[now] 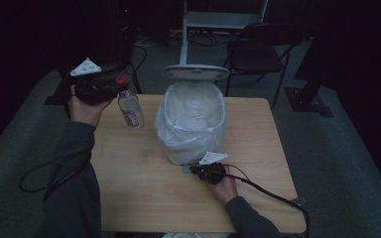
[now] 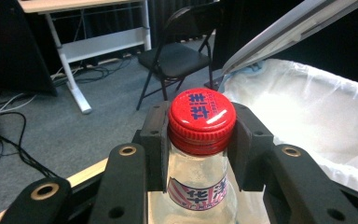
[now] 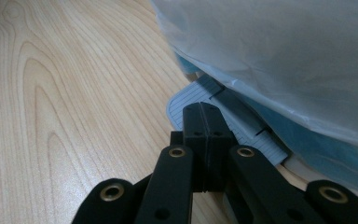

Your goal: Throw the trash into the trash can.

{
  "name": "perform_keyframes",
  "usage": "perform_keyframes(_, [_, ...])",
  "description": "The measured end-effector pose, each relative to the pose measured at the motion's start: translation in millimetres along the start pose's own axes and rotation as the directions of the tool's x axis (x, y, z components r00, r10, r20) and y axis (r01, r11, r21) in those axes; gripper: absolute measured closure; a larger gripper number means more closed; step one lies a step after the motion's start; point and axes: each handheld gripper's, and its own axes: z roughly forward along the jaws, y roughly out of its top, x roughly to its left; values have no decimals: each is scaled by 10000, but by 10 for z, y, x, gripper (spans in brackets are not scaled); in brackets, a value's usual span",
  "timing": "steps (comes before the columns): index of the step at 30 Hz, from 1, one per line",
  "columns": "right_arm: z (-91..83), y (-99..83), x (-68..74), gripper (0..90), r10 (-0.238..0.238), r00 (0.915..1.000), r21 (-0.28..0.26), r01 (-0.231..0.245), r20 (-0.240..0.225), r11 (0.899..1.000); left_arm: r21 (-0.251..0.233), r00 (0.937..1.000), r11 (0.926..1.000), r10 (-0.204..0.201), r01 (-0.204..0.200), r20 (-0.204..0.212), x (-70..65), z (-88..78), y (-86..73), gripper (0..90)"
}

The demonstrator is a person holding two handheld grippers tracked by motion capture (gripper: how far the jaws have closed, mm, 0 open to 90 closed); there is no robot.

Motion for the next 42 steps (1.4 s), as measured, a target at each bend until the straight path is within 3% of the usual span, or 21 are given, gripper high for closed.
perform_keyframes(27, [0,2,-1,900,3,10000,24,-3,2,10000,-61,9955,9969,791,-789,515,-187,-63,484,632])
perform_keyframes(42, [2,3,-1,900,-20,10000,25,20,6,10000,-344,9912,9931,1142,-1121,671,-277,-223,829,633])
